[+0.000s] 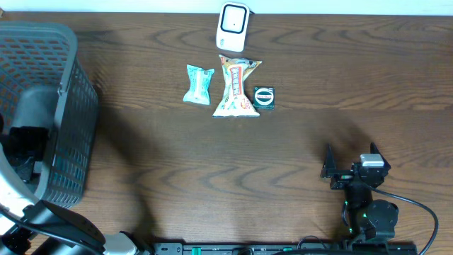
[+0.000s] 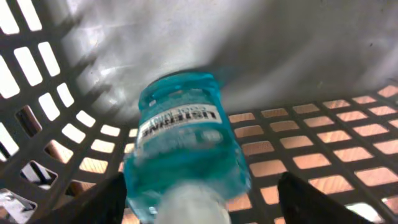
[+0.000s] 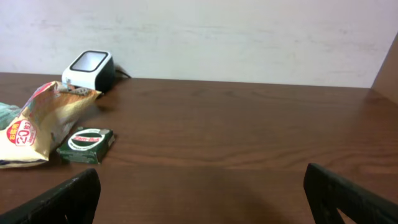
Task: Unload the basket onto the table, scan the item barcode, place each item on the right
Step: 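Grasp the Listerine bottle cap with the left gripper and lift it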
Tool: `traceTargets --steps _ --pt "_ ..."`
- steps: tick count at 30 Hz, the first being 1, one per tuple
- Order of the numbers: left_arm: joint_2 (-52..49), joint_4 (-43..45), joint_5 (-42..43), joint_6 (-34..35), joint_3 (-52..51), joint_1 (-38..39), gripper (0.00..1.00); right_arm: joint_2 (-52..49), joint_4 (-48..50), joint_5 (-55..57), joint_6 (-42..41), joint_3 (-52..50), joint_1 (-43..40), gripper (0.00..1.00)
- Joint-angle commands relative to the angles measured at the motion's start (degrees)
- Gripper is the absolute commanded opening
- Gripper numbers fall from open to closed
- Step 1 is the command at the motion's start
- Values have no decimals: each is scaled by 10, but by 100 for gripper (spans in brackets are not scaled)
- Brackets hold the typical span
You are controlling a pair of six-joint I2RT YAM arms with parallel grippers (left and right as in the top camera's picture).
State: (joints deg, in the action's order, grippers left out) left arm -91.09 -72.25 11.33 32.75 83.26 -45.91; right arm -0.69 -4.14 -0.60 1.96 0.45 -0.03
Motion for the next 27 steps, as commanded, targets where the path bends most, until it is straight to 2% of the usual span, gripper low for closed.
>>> traceTargets --steps 1,10,22,27 --pt "2 -15 2 -6 44 1 82 3 -2 0 3 -1 5 99" --pt "4 -57 2 -5 60 1 83 3 -2 0 3 -1 5 99" --pt "4 -63 -20 -5 57 1 73 3 -2 0 3 -1 5 99" --pt "4 -47 -19 7 37 1 72 3 -2 0 3 -1 5 99"
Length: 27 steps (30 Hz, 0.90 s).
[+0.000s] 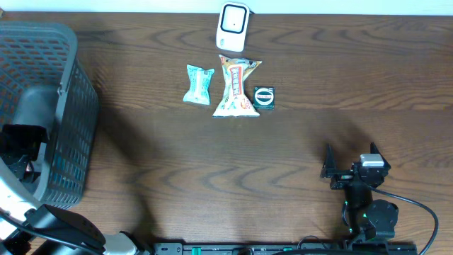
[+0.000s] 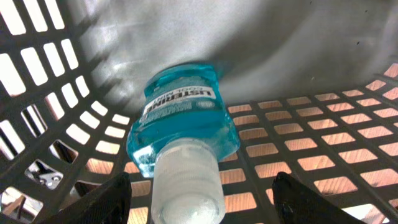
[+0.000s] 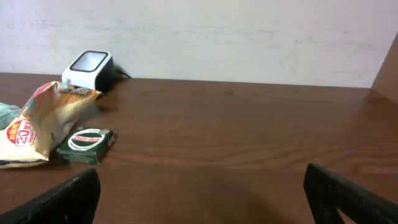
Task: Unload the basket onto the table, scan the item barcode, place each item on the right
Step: 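Grasp the Listerine bottle cap with the left gripper and lift it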
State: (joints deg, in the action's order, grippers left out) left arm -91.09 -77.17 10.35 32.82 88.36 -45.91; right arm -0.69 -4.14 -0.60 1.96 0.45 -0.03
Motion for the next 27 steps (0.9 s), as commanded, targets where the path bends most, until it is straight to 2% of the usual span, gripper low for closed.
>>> traceTargets --steps 1,3,8,12,18,27 --pt "4 4 -9 8 -20 1 71 3 -2 0 3 -1 5 99" --pt "4 5 -9 7 -29 1 70 3 -2 0 3 -1 5 99" --pt "4 10 -3 7 -30 1 55 3 -2 0 3 -1 5 99" --pt "4 12 -3 7 -30 1 54 3 -2 0 3 -1 5 99" --pt "4 13 -3 7 -30 1 35 3 -2 0 3 -1 5 99" --pt "4 14 -3 7 -30 1 34 3 -2 0 3 -1 5 99"
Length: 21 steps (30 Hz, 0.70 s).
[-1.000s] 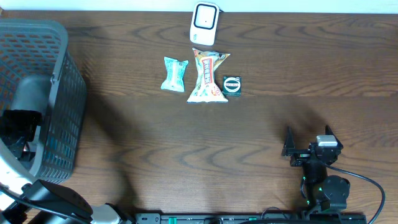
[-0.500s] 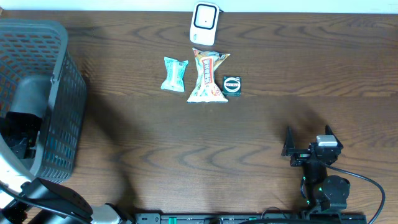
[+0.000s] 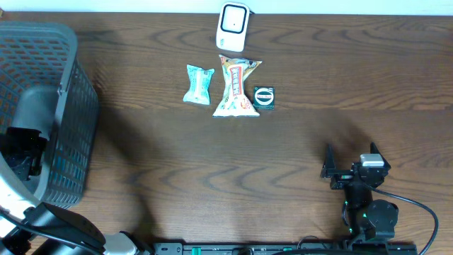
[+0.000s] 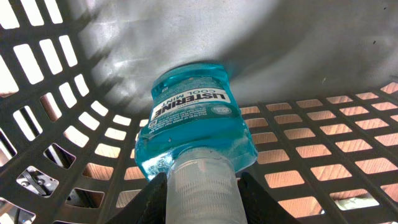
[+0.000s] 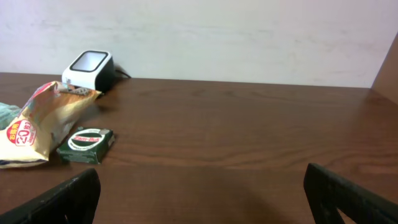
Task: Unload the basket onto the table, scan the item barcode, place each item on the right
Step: 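Grasp the Listerine bottle cap with the left gripper and lift it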
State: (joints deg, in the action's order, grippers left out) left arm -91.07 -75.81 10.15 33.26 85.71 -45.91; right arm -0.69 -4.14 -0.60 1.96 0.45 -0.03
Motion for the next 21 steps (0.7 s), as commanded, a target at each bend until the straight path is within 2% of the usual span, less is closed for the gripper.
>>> traceTargets --steps 1,8,12,15,21 --pt "4 0 -1 3 -4 1 34 3 -2 0 3 -1 5 99" --pt "4 13 0 3 11 1 33 3 -2 0 3 -1 5 99" --pt "5 13 23 -5 62 1 33 3 -2 0 3 -1 5 99" --pt "9 13 47 -17 111 1 28 3 -2 0 3 -1 5 99" --pt "34 13 60 -17 200 1 28 3 -2 0 3 -1 5 99"
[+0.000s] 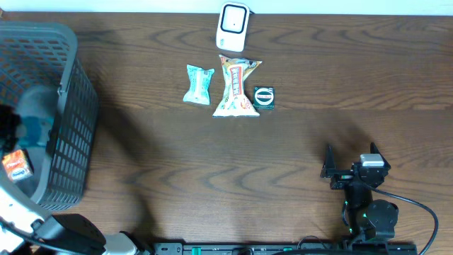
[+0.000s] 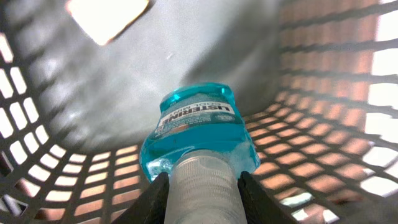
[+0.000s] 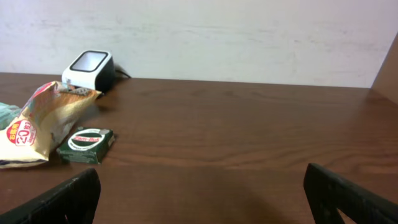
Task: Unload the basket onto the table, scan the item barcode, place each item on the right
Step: 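Grasp the Listerine bottle cap with the left gripper and lift it, then carry the bottle to the scanner and stand it right of the box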
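Observation:
Inside the grey mesh basket (image 1: 71, 127), my left gripper (image 2: 200, 198) is shut on the white cap of a blue Listerine mouthwash bottle (image 2: 198, 127), which hangs above the basket floor. From overhead the bottle (image 1: 35, 127) shows at the basket's left side. The white barcode scanner (image 1: 233, 25) stands at the table's far edge. My right gripper (image 3: 199, 196) rests open near the front right, nothing between its fingers.
Below the scanner lie a teal packet (image 1: 198, 84), an orange snack bag (image 1: 236, 87) and a small green box (image 1: 264, 96). A small orange item (image 1: 15, 165) lies on the basket floor. The basket walls (image 2: 336, 124) surround the bottle.
The left gripper, shut on the bottle's cap, has risen with the bottle off the basket floor. An orange item now shows on the basket floor. The right arm has not moved.
The left gripper stood open over the mouthwash bottle lying in the basket, fingers either side of its cap. By 0.7 s ago it had shut on the cap. Now the bottle hangs lifted inside the basket. The right gripper stayed open and still throughout.

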Tool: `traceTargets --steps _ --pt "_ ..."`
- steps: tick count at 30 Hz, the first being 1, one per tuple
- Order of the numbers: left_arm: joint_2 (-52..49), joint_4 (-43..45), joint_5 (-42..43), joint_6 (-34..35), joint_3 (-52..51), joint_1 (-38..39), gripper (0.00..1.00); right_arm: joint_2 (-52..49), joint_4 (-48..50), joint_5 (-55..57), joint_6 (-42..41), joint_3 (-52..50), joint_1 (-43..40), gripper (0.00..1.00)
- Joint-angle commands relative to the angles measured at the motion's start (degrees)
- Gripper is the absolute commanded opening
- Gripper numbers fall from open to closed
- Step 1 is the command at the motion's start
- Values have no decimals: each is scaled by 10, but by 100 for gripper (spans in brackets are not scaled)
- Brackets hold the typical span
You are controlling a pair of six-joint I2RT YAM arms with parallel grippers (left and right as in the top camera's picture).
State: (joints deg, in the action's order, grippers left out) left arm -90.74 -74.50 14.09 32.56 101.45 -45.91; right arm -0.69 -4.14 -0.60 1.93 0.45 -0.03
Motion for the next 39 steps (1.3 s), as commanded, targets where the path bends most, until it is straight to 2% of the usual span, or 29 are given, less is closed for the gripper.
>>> traceTargets --steps 1,7,14,18,22,27,34,39 --pt "39 0 23 -9 55 1 28 3 -2 0 3 -1 5 99" --pt "98 12 98 -6 86 1 28 3 -2 0 3 -1 5 99" --pt "176 110 252 57 86 2 28 3 -2 0 3 -1 5 99" --pt "198 154 284 89 86 32 28 3 -2 0 3 -1 5 99" --pt "196 168 284 98 85 107 28 3 -2 0 3 -1 5 99" --pt "155 217 283 118 85 242 28 3 -2 0 3 -1 5 99" --pt "47 339 283 141 86 441 28 3 -2 0 3 -1 5 99" --pt "-45 414 279 141 86 546 28 3 -2 0 3 -1 5 99"
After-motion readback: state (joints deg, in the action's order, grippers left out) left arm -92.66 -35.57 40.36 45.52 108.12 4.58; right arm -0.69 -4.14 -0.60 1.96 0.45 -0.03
